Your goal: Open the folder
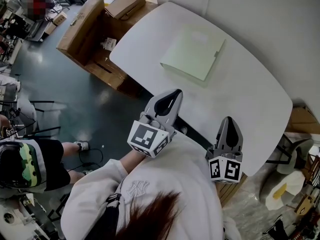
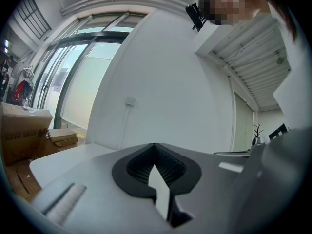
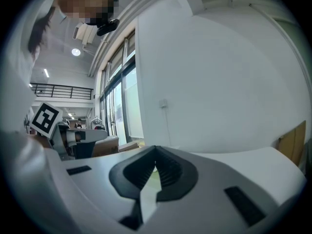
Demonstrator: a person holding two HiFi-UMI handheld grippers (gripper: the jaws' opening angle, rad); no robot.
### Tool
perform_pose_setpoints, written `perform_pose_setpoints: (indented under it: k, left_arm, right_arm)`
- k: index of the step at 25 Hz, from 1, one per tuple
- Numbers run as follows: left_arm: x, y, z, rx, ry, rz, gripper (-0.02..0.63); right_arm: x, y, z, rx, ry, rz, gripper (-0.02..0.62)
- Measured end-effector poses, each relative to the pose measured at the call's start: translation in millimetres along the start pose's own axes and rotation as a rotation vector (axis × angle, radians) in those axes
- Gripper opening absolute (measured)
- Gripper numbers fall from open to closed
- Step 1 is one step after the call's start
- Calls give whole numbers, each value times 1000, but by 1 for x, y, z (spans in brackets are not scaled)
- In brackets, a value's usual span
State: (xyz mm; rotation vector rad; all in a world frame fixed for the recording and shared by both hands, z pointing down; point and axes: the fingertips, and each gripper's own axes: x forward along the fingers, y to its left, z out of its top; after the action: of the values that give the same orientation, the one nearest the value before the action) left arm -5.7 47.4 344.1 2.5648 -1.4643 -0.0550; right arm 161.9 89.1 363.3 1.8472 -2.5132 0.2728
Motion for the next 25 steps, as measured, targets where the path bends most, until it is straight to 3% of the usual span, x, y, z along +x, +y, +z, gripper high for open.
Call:
perform_pose_setpoints:
  k: [25]
  left_arm:
    - [1, 5, 5, -3, -4, -11, 8]
  right_arm:
    - [5, 6, 2, -23, 9, -3, 6]
